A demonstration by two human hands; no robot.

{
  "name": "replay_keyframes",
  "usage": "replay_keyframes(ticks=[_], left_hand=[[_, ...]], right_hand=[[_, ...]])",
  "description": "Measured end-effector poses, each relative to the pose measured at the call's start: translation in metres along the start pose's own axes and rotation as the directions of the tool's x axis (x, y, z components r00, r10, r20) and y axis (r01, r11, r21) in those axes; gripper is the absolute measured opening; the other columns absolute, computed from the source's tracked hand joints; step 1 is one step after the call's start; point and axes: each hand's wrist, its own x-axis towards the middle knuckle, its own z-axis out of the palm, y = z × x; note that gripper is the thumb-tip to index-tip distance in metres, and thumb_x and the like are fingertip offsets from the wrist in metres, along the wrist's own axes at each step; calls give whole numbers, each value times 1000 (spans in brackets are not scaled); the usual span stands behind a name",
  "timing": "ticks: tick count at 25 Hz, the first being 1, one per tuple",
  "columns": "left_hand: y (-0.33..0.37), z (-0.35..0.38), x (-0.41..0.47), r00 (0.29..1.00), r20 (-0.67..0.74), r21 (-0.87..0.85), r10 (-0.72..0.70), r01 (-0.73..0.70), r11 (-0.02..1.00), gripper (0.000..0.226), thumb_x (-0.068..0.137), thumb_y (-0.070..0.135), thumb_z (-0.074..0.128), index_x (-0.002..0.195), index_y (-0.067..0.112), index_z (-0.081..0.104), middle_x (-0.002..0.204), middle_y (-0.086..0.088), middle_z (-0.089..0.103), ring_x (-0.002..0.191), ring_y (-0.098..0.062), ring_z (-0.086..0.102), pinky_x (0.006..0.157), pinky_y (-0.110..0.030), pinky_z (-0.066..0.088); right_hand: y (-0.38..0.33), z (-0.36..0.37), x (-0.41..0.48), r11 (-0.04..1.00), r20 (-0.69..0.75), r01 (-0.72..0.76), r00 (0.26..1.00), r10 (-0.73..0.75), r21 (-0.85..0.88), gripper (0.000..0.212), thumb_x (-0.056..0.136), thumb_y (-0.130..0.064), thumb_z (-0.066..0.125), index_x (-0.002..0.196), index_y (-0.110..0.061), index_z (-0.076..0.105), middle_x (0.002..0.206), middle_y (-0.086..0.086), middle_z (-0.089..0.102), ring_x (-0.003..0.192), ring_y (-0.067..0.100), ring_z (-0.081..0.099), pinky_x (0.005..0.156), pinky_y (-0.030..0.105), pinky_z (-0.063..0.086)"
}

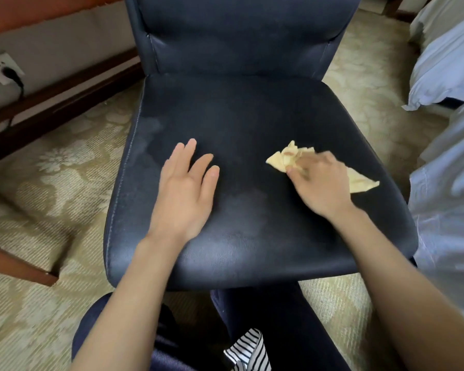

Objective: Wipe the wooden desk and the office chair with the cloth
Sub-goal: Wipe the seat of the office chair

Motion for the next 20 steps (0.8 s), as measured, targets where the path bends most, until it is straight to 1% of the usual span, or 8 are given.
replay_keyframes(ticks=[2,5,7,10,12,14,16,20], left_hand=[[-20,-14,-1,995,-61,110,-76,82,991,45,100,33,34,140,13,44,155,-9,23,145,-26,12,117,-44,9],[-48,-29,-11,963,-104,200,-247,264,944,49,100,36,32,144,16,36,156,-8,21,145,-25,11,116,-50,8],[-60,-32,-19,928,-112,192,-355,371,909,52,99,39,28,146,18,30,157,-6,17,145,-23,8,115,-52,5],[-70,-34,-29,881,-140,108,-451,467,878,53,99,41,25,148,18,27,157,-4,19,145,-20,10,116,-52,5],[-74,-33,-36,861,-156,30,-485,494,869,53,100,41,24,147,18,27,156,-4,21,145,-20,13,116,-50,7],[-75,-32,-42,853,-192,-52,-486,486,873,55,100,44,23,146,15,30,154,-4,27,143,-19,19,117,-47,11],[-74,-31,-47,845,-269,-130,-462,443,887,61,95,44,20,144,12,36,150,-5,35,140,-18,27,117,-40,16],[-74,-30,-49,822,-377,-217,-427,370,903,55,96,34,20,136,7,46,140,-8,48,132,-19,39,113,-35,25]], right_hand=[[-25,0,-41,986,-79,150,986,-144,70,31,89,-28,48,86,-10,72,101,4,70,89,31,55,79,41,44],[-52,1,-99,908,-98,368,930,-355,200,31,84,-30,49,92,-19,76,119,-7,65,102,22,55,93,38,37],[-55,4,-118,817,-62,531,845,-532,224,28,85,-29,52,98,-21,74,129,-8,59,117,17,51,101,36,33],[-53,2,-98,736,-32,658,749,-662,162,30,89,-30,48,99,-18,73,130,-5,59,122,17,49,101,35,34],[-60,2,-69,731,-17,666,741,-672,148,31,90,-30,45,87,-18,74,125,-3,62,120,20,53,98,36,40],[-74,3,-33,765,74,611,770,-634,203,30,92,-27,45,79,-17,70,121,0,64,121,21,50,97,37,41],[-93,10,10,803,192,542,785,-589,247,27,95,-23,46,79,-13,66,116,3,63,121,22,46,97,39,38],[-146,35,89,848,267,466,809,-524,253,28,98,-26,38,77,-14,52,98,6,54,102,26,49,84,41,42]])
